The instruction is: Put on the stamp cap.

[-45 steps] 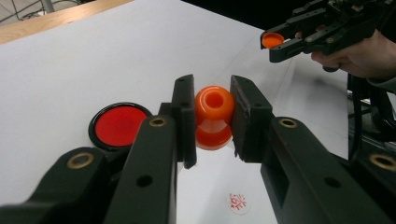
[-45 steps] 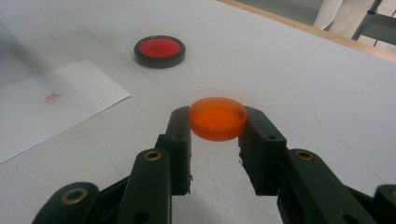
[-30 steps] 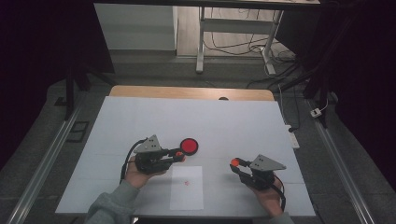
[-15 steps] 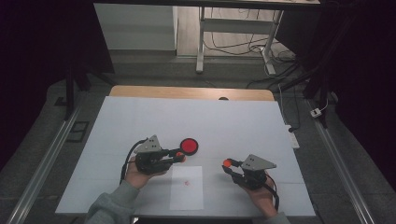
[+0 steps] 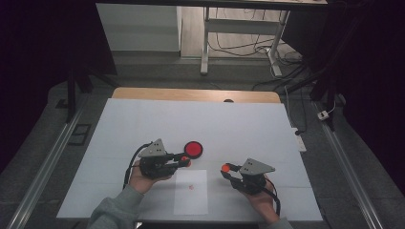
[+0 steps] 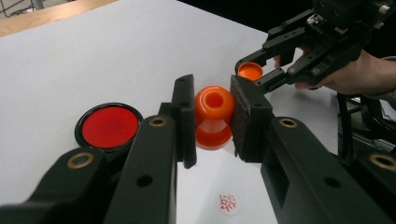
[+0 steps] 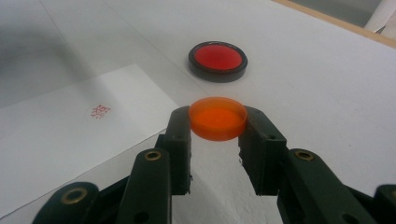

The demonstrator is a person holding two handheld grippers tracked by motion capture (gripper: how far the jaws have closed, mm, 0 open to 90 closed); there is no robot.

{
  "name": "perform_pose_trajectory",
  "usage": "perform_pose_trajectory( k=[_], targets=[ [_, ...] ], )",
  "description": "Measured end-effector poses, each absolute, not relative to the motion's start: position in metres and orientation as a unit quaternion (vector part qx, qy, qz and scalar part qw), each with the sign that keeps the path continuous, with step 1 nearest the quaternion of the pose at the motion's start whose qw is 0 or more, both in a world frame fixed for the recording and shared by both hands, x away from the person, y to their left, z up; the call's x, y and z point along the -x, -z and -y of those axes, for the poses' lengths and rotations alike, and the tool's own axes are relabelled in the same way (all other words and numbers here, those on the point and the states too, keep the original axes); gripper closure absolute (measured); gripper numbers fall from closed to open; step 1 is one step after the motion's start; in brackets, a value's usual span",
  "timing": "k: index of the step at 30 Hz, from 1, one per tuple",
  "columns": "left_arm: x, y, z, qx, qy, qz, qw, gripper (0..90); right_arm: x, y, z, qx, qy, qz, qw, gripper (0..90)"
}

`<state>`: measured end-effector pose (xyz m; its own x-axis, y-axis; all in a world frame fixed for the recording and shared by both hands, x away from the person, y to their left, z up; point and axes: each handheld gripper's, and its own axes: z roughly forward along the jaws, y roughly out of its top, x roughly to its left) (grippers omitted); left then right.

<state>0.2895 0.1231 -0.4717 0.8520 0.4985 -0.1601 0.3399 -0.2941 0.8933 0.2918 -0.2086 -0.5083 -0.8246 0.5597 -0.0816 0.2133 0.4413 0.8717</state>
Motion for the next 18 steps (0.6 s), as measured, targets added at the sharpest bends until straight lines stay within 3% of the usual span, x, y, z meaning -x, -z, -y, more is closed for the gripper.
perform_pose_trajectory(
  k=[18],
  targets=[
    [-0.289,0.473,-0.119,-0.803,-0.069,-0.259,0.533,72.0,-0.290,0.510,0.180,-0.203,-0.470,-0.842,0.166,64.6]
  ],
)
